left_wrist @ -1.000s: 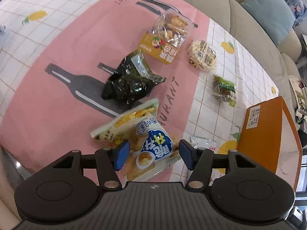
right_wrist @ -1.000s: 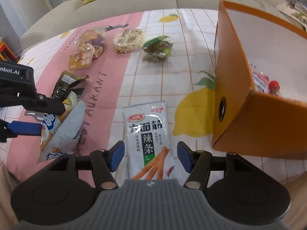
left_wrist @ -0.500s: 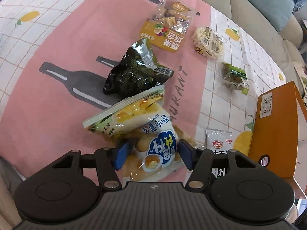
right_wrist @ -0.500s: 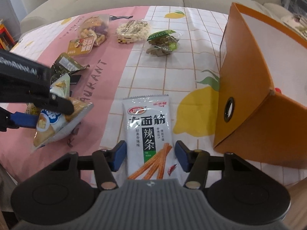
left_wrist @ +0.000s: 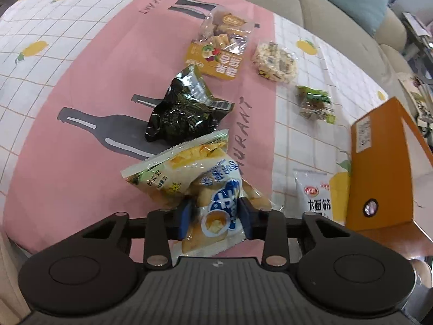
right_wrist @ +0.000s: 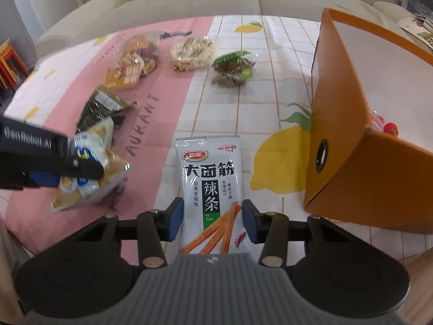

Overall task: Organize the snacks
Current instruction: 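Lift both packets and carry them toward the orange box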

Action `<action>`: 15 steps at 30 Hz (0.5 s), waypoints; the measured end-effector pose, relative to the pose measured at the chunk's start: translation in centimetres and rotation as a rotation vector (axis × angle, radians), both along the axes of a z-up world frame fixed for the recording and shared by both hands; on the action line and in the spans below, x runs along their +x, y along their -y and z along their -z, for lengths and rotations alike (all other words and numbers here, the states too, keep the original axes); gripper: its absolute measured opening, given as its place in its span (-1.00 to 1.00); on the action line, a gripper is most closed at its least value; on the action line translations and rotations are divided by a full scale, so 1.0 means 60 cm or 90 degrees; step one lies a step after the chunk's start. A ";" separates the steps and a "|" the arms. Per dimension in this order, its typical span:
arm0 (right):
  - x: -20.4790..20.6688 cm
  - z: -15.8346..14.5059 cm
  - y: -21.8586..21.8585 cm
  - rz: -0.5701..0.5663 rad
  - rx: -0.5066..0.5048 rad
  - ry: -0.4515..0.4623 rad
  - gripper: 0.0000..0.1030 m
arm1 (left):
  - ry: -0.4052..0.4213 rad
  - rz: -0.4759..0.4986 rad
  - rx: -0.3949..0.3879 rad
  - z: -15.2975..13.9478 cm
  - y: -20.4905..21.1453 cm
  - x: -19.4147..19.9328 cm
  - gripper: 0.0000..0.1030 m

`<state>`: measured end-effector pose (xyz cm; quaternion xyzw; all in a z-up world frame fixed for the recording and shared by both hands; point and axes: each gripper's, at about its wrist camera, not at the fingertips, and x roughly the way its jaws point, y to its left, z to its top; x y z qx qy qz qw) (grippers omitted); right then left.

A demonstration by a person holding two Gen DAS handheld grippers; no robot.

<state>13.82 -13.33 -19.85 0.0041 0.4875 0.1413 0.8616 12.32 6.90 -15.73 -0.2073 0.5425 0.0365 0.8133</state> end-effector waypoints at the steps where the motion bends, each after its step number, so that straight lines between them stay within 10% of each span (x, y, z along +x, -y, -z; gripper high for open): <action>1: -0.003 -0.005 0.000 -0.002 0.002 0.005 -0.12 | 0.002 0.002 -0.002 -0.003 0.000 -0.002 -0.29; 15: -0.023 -0.118 0.053 0.041 0.095 0.056 -0.13 | 0.102 0.045 -0.010 -0.108 0.029 -0.028 -0.36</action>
